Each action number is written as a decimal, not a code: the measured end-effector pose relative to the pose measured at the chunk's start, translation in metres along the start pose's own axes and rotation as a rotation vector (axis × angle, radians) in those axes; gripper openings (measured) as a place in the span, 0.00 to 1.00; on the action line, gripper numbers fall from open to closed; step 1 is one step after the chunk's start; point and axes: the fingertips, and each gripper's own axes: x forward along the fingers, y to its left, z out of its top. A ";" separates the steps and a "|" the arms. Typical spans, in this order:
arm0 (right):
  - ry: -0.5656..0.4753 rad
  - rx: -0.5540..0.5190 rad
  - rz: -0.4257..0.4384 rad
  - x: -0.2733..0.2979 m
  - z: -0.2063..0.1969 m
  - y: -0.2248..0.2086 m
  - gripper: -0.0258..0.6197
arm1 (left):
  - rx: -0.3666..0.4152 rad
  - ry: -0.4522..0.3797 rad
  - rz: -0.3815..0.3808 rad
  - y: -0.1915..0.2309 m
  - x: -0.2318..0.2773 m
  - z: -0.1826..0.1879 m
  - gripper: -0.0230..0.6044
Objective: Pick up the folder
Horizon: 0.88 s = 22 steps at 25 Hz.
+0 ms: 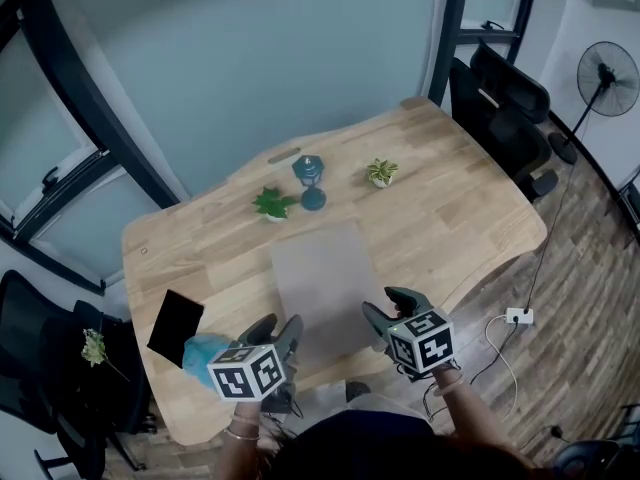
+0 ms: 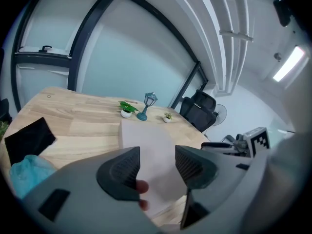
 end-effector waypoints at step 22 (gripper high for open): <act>0.107 0.182 -0.008 0.070 -0.013 -0.043 0.34 | -0.110 0.137 -0.017 0.057 0.062 -0.018 0.40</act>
